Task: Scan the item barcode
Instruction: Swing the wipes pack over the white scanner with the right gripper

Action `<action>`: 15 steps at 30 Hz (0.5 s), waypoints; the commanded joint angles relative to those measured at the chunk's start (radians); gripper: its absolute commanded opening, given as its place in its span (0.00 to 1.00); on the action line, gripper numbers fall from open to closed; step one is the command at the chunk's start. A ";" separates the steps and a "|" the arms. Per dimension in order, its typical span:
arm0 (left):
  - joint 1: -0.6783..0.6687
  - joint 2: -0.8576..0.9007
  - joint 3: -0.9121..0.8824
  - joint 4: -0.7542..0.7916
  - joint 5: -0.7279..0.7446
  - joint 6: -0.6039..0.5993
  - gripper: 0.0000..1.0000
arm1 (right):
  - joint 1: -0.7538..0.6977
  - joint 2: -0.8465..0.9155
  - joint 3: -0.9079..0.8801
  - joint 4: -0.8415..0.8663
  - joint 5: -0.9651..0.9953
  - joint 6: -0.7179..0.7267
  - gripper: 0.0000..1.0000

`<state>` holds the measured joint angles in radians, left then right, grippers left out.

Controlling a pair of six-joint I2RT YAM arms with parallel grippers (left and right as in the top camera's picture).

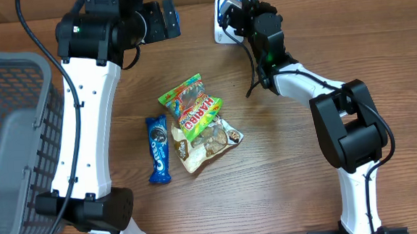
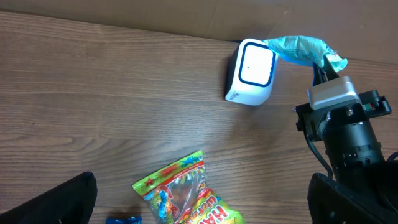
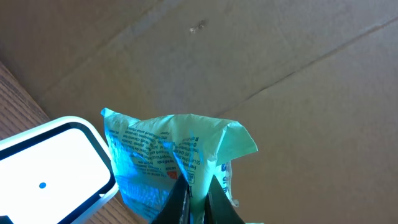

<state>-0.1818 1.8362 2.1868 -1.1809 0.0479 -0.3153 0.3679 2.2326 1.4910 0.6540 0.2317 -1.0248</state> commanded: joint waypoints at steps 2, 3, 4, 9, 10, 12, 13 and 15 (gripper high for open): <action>-0.002 -0.025 0.019 0.003 0.004 -0.010 1.00 | -0.002 0.003 0.016 0.011 -0.008 -0.004 0.04; -0.002 -0.025 0.019 0.003 0.004 -0.010 1.00 | -0.002 0.003 0.016 0.011 -0.005 -0.004 0.04; -0.002 -0.025 0.019 0.003 0.004 -0.010 1.00 | -0.002 0.003 0.016 0.011 -0.005 -0.004 0.04; -0.002 -0.025 0.019 0.003 0.004 -0.010 1.00 | -0.002 0.002 0.016 0.023 0.029 -0.004 0.04; -0.002 -0.025 0.019 0.003 0.004 -0.010 1.00 | -0.002 0.002 0.016 0.023 0.029 -0.004 0.04; -0.002 -0.025 0.019 0.003 0.004 -0.010 1.00 | -0.002 0.000 0.016 0.022 0.038 -0.003 0.04; -0.002 -0.025 0.019 0.003 0.004 -0.010 1.00 | -0.002 -0.005 0.016 0.018 0.045 0.003 0.04; -0.002 -0.025 0.019 0.003 0.004 -0.010 1.00 | -0.003 -0.025 0.016 -0.015 0.048 0.021 0.04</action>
<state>-0.1818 1.8362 2.1868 -1.1809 0.0479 -0.3153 0.3679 2.2326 1.4910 0.6502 0.2554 -1.0245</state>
